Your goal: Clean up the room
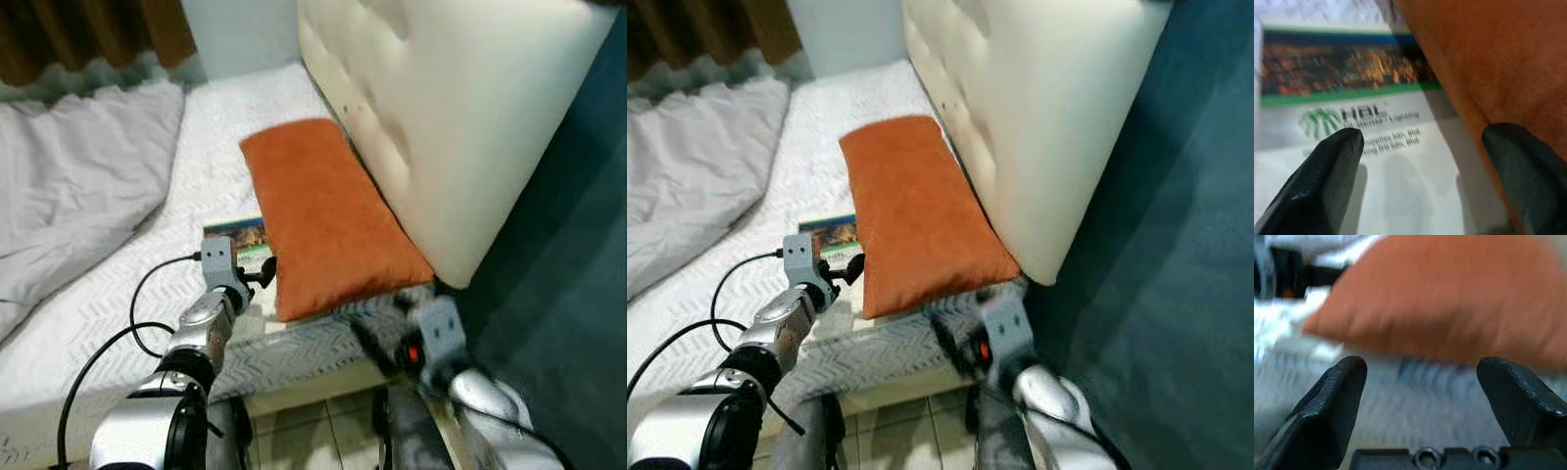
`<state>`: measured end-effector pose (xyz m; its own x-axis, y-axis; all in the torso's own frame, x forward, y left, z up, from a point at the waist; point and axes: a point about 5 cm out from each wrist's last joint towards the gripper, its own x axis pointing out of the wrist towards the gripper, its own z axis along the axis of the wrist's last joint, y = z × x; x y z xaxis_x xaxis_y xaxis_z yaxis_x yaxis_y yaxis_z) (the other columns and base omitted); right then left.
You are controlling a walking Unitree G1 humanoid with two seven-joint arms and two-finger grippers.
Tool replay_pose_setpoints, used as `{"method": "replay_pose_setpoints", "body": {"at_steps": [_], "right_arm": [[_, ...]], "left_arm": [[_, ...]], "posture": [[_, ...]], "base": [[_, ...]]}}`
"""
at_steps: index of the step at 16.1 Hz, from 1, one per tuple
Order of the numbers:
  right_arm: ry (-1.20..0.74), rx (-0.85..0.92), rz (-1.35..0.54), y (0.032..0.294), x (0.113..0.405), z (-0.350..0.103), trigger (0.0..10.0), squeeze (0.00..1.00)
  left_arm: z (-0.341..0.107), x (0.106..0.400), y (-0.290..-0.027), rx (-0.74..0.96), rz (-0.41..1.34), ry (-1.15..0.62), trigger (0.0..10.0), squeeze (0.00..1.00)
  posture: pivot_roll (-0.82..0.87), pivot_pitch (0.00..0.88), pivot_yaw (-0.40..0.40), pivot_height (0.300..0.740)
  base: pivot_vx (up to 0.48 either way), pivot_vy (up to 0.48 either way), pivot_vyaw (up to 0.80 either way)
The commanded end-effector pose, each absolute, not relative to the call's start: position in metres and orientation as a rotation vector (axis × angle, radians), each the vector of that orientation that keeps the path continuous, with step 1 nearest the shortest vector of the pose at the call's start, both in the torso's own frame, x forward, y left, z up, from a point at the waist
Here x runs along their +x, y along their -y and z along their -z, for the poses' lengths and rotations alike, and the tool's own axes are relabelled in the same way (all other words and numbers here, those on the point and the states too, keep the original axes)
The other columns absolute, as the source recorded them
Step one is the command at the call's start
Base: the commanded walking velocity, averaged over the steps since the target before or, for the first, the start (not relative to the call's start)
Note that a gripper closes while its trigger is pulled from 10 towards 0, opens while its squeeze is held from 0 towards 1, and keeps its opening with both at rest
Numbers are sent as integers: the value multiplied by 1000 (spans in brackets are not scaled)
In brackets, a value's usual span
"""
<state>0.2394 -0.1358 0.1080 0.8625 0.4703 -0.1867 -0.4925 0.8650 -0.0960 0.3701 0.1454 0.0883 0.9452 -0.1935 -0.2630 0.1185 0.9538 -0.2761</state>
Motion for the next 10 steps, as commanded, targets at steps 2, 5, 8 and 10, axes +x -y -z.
{"method": "replay_pose_setpoints", "body": {"at_steps": [2,5,8,10], "right_arm": [[-157,-155,-562,130,227,-113,10000,0],[-172,-147,-549,133,220,-111,10000,0],[-186,-145,-532,136,218,-111,10000,0],[-193,-146,-532,137,218,-111,10000,0]], "left_arm": [[-81,368,-143,-251,138,-360,10000,0],[-78,367,-152,-190,68,-379,10000,0],[-75,365,-166,-159,-14,-400,10000,0],[-71,362,-176,-170,-70,-421,10000,0]], "posture": [[-237,192,47,576],[-259,196,56,576],[-269,198,58,576],[-268,196,57,576]], "base": [[0,0,0],[0,0,0],[0,0,0],[0,0,0]]}}
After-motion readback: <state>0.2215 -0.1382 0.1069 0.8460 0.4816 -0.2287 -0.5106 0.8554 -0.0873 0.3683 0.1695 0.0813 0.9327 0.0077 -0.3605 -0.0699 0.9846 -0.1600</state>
